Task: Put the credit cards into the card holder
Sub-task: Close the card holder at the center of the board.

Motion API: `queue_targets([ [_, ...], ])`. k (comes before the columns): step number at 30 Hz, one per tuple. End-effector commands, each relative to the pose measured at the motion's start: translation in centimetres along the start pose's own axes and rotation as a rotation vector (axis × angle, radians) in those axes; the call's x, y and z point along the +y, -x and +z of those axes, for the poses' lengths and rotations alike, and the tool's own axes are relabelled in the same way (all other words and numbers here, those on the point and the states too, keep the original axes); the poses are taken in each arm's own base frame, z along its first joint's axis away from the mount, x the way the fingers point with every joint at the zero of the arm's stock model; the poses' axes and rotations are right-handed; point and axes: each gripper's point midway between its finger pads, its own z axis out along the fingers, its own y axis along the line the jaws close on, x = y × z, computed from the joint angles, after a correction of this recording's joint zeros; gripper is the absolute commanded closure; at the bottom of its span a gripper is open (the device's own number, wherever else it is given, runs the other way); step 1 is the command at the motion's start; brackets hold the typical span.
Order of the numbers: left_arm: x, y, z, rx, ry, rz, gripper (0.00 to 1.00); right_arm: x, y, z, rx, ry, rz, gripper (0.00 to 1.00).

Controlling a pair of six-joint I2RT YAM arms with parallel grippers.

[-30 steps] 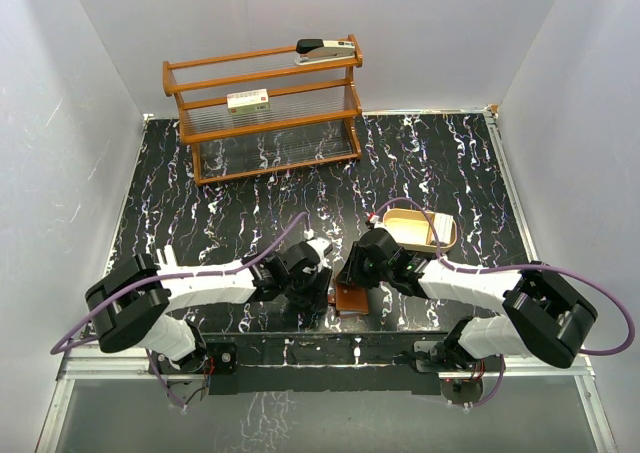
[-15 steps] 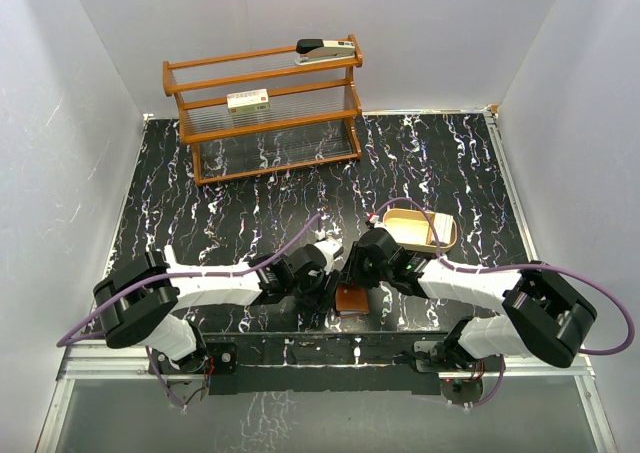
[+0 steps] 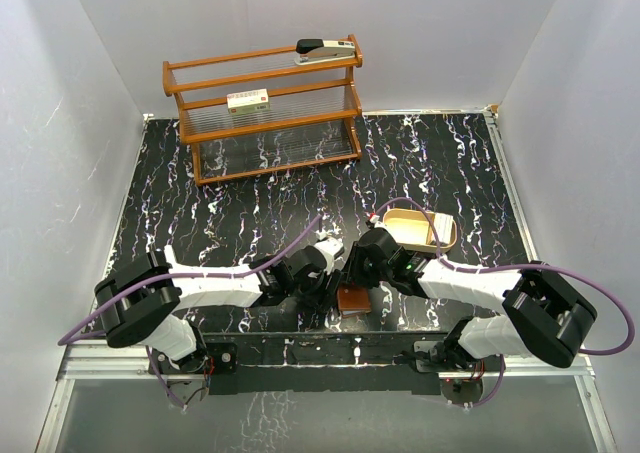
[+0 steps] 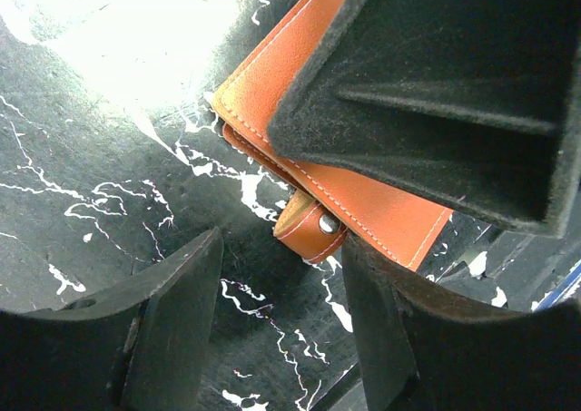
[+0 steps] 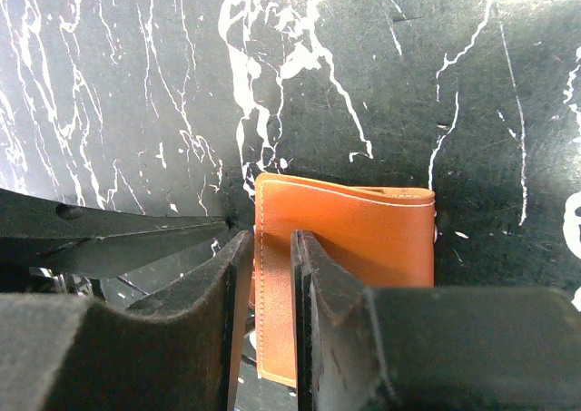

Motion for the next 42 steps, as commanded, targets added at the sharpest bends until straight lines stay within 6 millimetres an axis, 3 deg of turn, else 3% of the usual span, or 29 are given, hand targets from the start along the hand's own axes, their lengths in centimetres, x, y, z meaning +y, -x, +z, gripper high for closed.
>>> queue_targets([
  [1, 2.7, -4.1, 0.3, 0.132, 0.096, 0.046, 0.46, -2.3, -0.5, -0.1, 0.016, -0.106, -0.013, 0.77],
  [5, 3.2, -4.1, -0.1, 0.153, 0.118, 0.091, 0.49, -2.2, -0.4, -0.1, 0.014, -0.112, -0.021, 0.77],
  [14, 3.0, -3.9, 0.2, 0.163, 0.126, 0.126, 0.48, -2.7, -0.6, -0.2, 0.017, -0.123, -0.017, 0.77],
  [20, 4.4, -4.3, -0.1, 0.155, 0.206, 0.080, 0.69, -3.6, -0.2, -0.6, -0.008, -0.168, -0.037, 0.77],
  [28, 4.4, -4.5, -0.4, 0.122, 0.228, -0.049, 0.81, -4.4, -0.8, -0.7, 0.005, -0.186, -0.065, 0.78],
  [37, 2.4, -4.3, -0.3, 0.131, 0.156, -0.259, 0.79, -3.8, -1.0, -0.5, 0.017, -0.208, -0.100, 0.85],
  [42, 2.0, -3.1, -1.4, 0.128, 0.135, -0.368, 0.78, -4.0, -1.4, -0.3, 0.032, -0.257, -0.130, 0.86],
])
